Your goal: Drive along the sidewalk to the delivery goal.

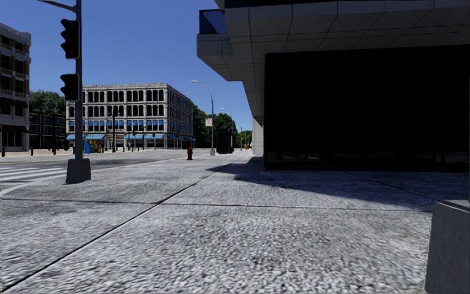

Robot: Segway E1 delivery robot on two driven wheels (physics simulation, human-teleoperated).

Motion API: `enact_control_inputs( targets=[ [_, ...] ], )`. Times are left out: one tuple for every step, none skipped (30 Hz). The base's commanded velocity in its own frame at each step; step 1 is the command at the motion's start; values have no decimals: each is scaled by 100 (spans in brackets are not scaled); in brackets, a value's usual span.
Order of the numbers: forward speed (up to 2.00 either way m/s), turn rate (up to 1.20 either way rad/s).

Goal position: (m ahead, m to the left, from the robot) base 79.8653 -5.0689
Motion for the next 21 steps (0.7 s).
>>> enact_control_inputs(
  targets=[
    [200, 0],
    [200, 0],
    [200, 0],
    [200, 0],
    [200, 0],
    [200, 18],
    [200, 33],
    [200, 33],
    [200, 39],
    [200, 42],
    [200, 43],
    [200, 45],
    [200, 45],
    [200, 45],
    [200, 45],
    [200, 45],
    [200, 39],
    [200, 18],
    [200, 9],
    [200, 5],
    [200, 5]
  ],
)
